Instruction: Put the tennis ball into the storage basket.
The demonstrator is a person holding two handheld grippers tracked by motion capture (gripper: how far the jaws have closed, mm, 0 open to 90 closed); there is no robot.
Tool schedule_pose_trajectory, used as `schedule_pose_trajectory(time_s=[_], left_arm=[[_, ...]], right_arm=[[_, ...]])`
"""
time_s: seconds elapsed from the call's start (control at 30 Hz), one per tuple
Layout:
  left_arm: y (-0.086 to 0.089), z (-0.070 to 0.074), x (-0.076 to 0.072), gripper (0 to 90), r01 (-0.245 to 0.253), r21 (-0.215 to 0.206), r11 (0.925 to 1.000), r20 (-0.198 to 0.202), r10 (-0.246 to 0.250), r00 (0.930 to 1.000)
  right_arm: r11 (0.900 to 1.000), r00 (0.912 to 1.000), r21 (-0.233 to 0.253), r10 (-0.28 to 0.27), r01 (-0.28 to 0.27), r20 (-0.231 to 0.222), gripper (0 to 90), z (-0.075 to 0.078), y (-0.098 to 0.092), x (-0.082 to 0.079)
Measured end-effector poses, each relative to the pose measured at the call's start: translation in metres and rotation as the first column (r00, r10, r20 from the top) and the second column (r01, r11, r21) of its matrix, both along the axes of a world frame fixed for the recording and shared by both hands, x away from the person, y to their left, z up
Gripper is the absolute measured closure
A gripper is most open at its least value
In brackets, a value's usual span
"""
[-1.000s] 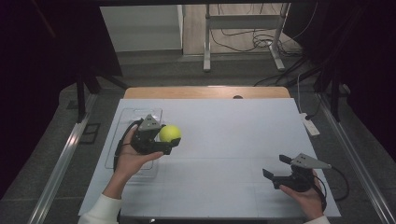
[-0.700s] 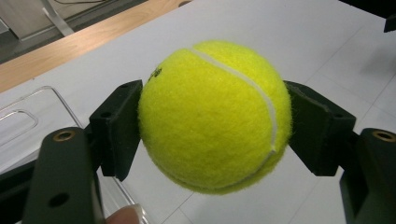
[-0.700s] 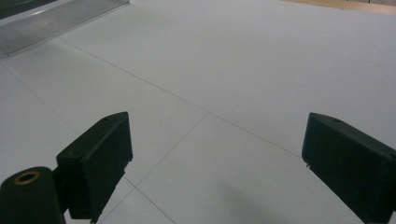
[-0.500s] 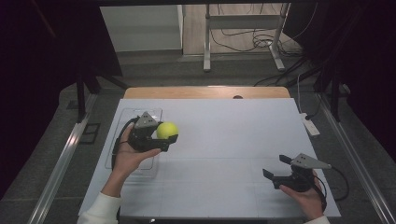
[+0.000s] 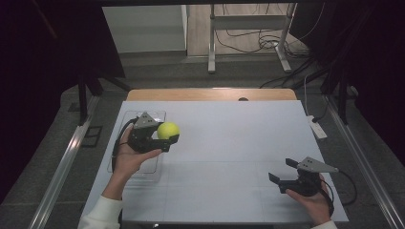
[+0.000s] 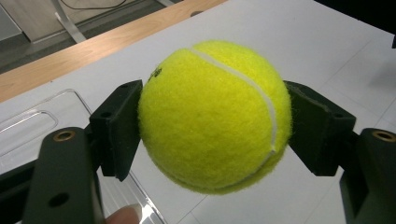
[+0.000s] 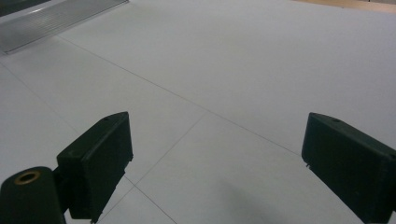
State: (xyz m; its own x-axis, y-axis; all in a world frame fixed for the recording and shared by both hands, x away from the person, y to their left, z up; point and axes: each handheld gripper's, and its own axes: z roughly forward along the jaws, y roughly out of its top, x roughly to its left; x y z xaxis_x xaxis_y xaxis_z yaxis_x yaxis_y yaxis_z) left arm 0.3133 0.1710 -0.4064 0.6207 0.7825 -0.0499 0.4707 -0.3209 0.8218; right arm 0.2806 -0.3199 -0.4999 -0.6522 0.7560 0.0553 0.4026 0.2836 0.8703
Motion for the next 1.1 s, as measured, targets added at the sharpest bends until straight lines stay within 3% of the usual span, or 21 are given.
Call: schedule_pose_trajectory(time_s=[1.1], left_arm=[[0.030,-0.010,0.018,26.6,-0.110,-0.033,0.9934,-0.013,0.109,0.9939]], right_arm=[[1.000,1.0000,-0.001,-0.005,0.005,-0.004,8.9,-0.001,-0.001,0.000]])
